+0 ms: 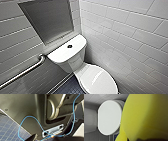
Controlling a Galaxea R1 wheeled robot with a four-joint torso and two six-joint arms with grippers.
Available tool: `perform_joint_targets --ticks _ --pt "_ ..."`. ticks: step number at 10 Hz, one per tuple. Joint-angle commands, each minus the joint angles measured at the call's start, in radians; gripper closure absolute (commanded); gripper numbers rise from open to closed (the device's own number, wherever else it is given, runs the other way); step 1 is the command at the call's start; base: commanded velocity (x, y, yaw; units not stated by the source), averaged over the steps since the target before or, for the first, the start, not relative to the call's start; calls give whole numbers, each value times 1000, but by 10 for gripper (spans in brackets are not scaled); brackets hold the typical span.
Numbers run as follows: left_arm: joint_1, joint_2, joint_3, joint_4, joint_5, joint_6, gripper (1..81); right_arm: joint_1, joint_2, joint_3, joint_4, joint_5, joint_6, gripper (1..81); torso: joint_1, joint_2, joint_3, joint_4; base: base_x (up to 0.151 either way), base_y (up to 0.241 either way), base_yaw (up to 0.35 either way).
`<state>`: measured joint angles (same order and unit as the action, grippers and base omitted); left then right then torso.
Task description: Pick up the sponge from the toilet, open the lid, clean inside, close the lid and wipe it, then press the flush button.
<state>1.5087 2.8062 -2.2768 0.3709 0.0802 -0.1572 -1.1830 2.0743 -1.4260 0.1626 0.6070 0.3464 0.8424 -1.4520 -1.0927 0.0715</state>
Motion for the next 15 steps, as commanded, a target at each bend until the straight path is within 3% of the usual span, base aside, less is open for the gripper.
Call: perform_joint_targets --ticks 1,4,7,10,15 --pt "15 0 16 3 81 5 10 163 -120 173 -46 -169 -21 811 0 0 0 0 0 0 0" --pt "8 3 16 3 82 5 10 422 9 127 -21 -386 -17 811 0 0 0 0 0 0 0" --pt "8 1 13 2 81 4 10 585 229 -20 6 -492 -9 811 0 0 0 0 0 0 0" --pt "8 0 11 -1 81 2 10 679 418 -166 8 -544 -7 811 0 0 0 0 0 0 0" --pt "8 -6 10 -10 84 2 10 734 692 -458 25 -558 2 811 0 0 0 0 0 0 0"
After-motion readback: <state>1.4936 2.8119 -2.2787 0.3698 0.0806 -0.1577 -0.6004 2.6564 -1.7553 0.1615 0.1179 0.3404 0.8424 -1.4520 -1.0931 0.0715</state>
